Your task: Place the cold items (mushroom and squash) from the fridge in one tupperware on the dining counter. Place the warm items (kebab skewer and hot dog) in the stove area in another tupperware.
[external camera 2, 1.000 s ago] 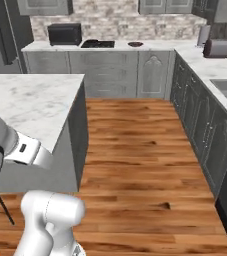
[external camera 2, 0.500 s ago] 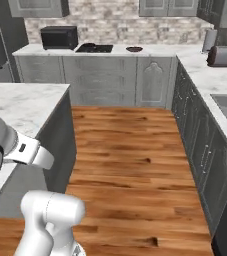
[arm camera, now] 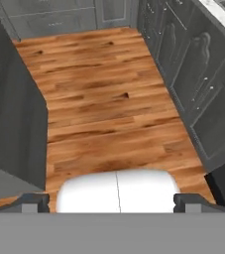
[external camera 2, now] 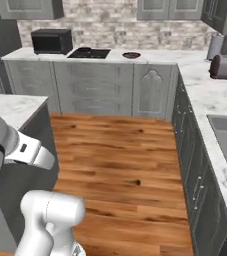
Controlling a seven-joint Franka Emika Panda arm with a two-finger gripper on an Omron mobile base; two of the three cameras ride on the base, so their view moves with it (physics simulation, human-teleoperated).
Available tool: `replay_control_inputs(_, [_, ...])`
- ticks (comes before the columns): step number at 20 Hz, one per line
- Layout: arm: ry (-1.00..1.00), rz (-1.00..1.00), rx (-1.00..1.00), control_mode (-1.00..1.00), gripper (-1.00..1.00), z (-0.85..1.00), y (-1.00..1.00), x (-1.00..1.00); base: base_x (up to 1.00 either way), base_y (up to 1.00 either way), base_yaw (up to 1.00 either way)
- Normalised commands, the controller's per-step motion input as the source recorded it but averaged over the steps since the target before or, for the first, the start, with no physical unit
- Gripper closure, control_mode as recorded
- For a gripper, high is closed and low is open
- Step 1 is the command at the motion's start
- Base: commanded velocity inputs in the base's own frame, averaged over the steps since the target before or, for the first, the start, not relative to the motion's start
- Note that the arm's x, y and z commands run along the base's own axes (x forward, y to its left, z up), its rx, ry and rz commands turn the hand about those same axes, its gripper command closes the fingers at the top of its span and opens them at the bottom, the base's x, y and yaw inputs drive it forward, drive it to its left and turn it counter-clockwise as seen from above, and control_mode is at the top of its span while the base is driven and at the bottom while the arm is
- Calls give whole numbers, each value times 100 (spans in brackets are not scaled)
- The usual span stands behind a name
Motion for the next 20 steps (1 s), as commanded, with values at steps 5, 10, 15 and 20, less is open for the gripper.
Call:
replay_control_inputs(5, [0,0,0,100,-100,0,0,0,100,-22,3])
replay_control_inputs(10, [0,0,0,100,-100,0,0,0,100,-1,0])
replay_control_inputs(15, [0,0,0,100,-100,0,0,0,100,0,0])
replay_control_inputs(20, [0,0,0,100,-100,0,0,0,100,0,0])
